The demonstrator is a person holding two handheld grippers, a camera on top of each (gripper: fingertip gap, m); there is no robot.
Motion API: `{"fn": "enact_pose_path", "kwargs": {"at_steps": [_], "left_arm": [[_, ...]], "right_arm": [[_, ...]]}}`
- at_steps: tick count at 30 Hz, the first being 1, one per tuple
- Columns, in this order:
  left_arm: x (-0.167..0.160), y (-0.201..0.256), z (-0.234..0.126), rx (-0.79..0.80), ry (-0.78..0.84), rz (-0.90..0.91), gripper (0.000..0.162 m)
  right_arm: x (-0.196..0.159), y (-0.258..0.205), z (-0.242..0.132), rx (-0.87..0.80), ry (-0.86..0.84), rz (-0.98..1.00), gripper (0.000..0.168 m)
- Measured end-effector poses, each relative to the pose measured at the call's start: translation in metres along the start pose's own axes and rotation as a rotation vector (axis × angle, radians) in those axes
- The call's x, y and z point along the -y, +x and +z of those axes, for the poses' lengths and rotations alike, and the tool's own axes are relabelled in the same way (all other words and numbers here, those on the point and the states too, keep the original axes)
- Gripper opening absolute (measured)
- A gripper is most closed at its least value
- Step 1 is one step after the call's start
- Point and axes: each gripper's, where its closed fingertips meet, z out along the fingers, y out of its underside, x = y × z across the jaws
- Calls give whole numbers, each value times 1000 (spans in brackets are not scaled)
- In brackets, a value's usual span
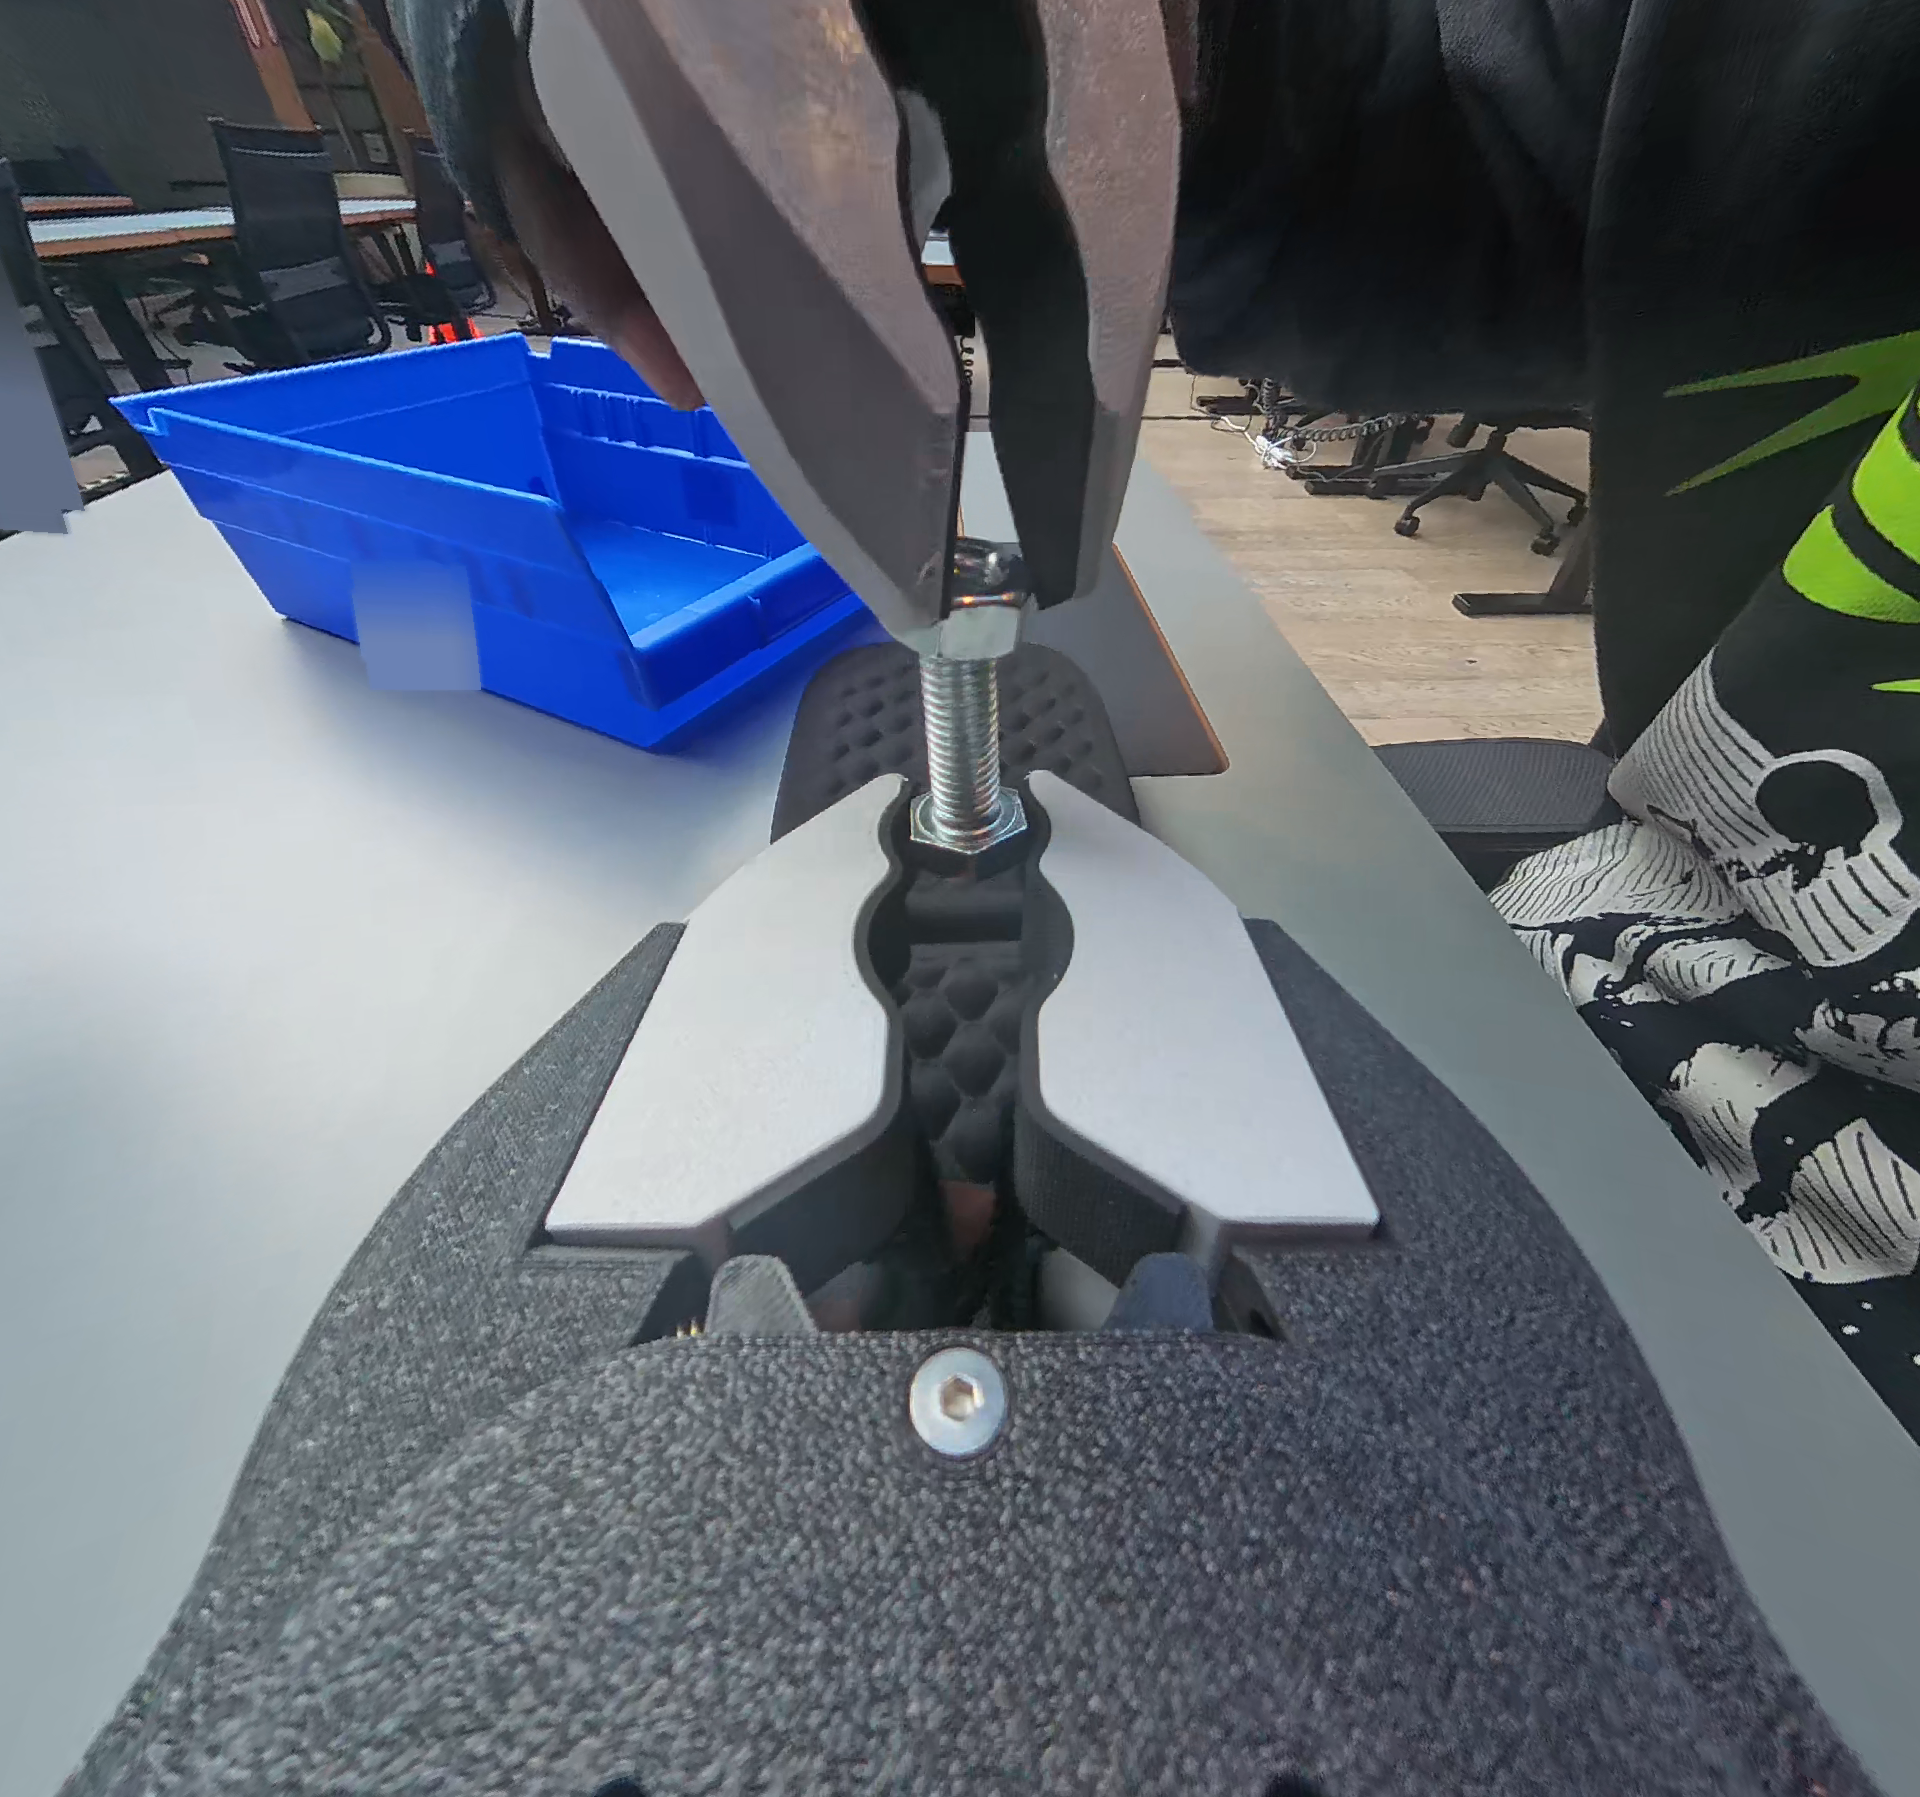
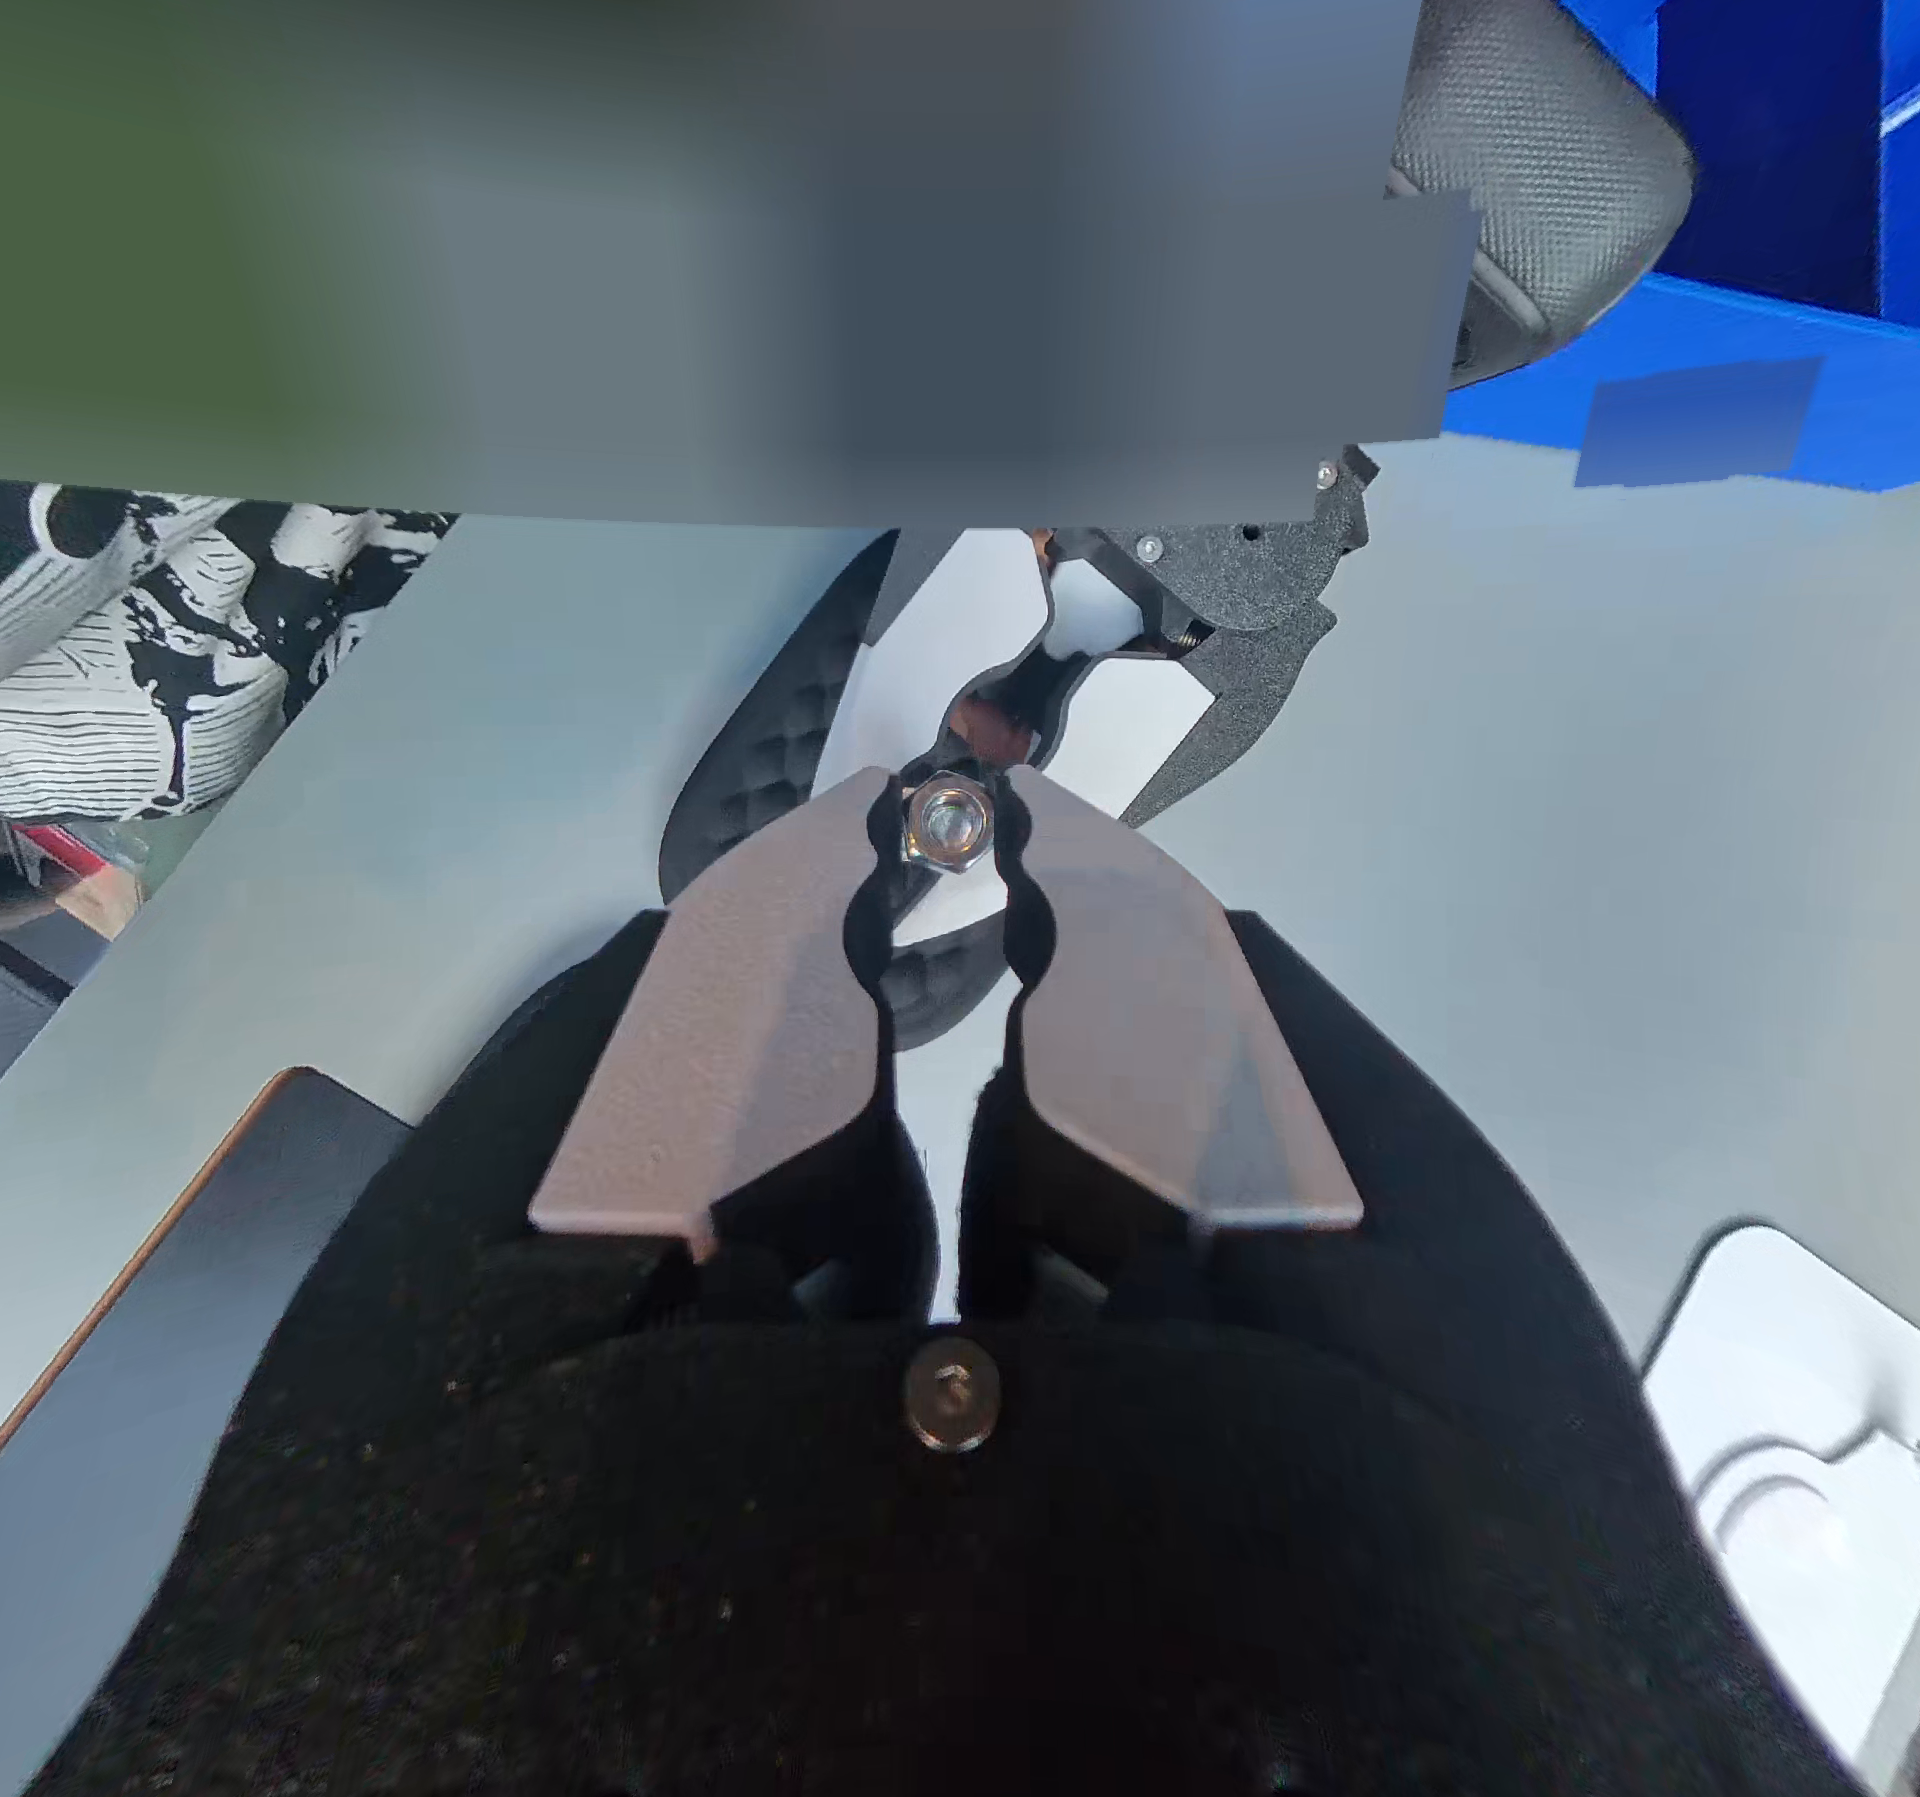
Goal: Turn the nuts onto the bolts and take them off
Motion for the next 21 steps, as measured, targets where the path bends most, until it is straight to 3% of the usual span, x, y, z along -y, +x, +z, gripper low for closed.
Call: {"fn": "enact_pose_path", "kwargs": {"at_steps": [8, 21], "left_arm": [[-1, -1, 1, 15, -3, 12, 17], [3, -16, -3, 104, 31, -40, 17]], "right_arm": [[0, 2, 0, -18, 90, 94, 16], [-5, 19, -5, -260, 188, 331, 15]]}}
